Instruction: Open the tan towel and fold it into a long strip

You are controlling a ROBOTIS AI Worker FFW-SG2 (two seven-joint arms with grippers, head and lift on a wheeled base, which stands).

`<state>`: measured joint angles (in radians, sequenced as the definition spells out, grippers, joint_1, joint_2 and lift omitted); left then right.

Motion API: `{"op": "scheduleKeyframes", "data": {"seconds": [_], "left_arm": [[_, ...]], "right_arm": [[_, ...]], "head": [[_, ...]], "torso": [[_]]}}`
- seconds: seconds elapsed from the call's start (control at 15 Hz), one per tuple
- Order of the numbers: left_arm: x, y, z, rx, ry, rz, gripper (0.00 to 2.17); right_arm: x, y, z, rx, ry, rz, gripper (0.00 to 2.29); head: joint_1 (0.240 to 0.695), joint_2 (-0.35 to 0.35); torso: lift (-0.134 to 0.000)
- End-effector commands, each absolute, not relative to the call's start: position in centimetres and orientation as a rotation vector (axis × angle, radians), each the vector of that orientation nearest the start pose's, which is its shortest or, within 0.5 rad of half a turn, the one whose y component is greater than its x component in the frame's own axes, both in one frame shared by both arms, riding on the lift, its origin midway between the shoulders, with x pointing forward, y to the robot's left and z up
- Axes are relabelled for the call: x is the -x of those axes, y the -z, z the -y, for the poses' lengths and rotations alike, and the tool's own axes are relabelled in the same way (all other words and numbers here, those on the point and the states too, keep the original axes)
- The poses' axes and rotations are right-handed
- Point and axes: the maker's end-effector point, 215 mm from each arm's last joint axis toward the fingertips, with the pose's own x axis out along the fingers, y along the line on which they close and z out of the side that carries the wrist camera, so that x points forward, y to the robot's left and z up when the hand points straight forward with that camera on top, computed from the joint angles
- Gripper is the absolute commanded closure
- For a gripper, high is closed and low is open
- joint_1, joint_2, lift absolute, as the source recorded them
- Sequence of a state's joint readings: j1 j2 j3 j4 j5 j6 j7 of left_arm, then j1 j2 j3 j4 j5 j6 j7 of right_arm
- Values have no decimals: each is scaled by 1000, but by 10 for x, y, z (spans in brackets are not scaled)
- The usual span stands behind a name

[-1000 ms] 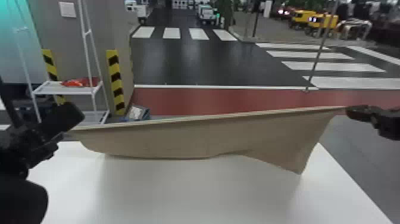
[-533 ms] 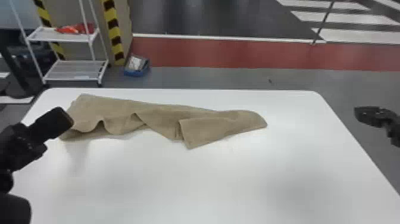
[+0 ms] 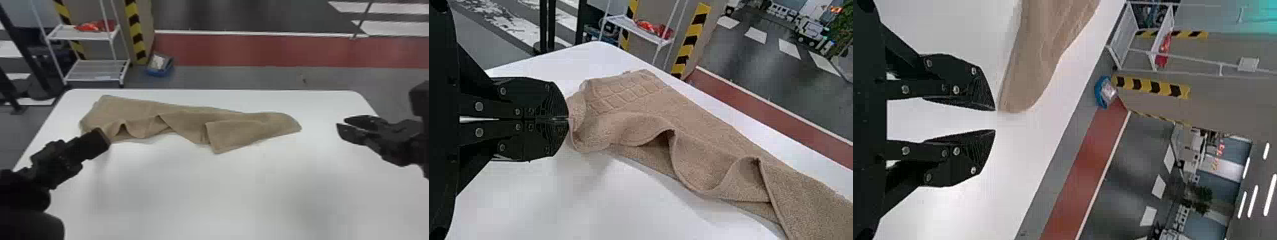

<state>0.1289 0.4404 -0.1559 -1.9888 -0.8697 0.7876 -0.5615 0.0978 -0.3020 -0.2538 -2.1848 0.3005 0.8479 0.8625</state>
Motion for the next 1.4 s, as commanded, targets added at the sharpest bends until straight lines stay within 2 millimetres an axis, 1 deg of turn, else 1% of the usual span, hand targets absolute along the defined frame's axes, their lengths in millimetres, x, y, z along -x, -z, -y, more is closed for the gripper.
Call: {"op": "scheduleKeyframes", "data": {"seconds": [0.0, 0.07, 0.13, 0.2, 0.33, 0.4, 0.47, 0.6, 0.67, 0.73, 0.87, 0.93, 1.07, 1.13, 1.2, 1.33], "left_arm": [[-507, 394, -366, -1061, 148, -649, 2064], [-506, 395, -366, -1061, 149, -650, 2064], [-506, 396, -366, -1060, 151, -652, 2064], [-505, 398, -366, -1061, 155, -654, 2064], [-504, 400, -366, -1065, 160, -656, 2064], [-504, 401, -366, -1064, 161, -658, 2064], [-504, 401, -364, -1063, 163, -655, 2064], [-503, 403, -364, -1063, 166, -657, 2064], [-503, 405, -364, -1066, 170, -659, 2064], [-504, 407, -364, -1071, 178, -656, 2064], [-502, 409, -363, -1070, 181, -660, 2064], [-502, 409, -364, -1070, 178, -660, 2064], [-503, 412, -366, -1075, 184, -659, 2064], [-503, 413, -366, -1079, 190, -658, 2064], [-503, 413, -366, -1080, 190, -658, 2064], [-504, 414, -363, -1080, 196, -656, 2064]], "right_arm": [[-511, 317, 255, 352, -456, -499, 508], [-515, 325, 224, 362, -490, -510, 424], [-517, 336, 189, 376, -528, -535, 410], [-519, 353, 157, 401, -557, -567, 387], [-524, 386, 108, 446, -581, -613, 387], [-525, 399, 83, 470, -607, -629, 387], [-529, 409, 65, 503, -611, -639, 387], [-540, 417, 39, 518, -612, -640, 390], [-548, 422, 33, 546, -612, -636, 390], [-554, 429, 32, 575, -601, -643, 390], [-565, 436, 35, 612, -578, -649, 394], [-564, 443, 36, 621, -579, -668, 397], [-563, 447, 37, 623, -581, -676, 407], [-562, 452, 39, 625, -580, -689, 475], [-563, 454, 39, 629, -581, -691, 549], [-564, 453, 39, 630, -583, -689, 853]], "head": [[695, 32], [695, 63], [695, 90], [695, 123], [695, 183], [695, 229], [695, 249], [695, 287], [695, 302], [695, 314], [695, 328], [695, 327], [695, 326], [695, 326], [695, 327], [695, 325]], "torso": [[-125], [-125], [-125], [-125], [-125], [-125], [-125], [-125], [-125], [-125], [-125], [-125], [-125], [-125], [-125], [-125]]}}
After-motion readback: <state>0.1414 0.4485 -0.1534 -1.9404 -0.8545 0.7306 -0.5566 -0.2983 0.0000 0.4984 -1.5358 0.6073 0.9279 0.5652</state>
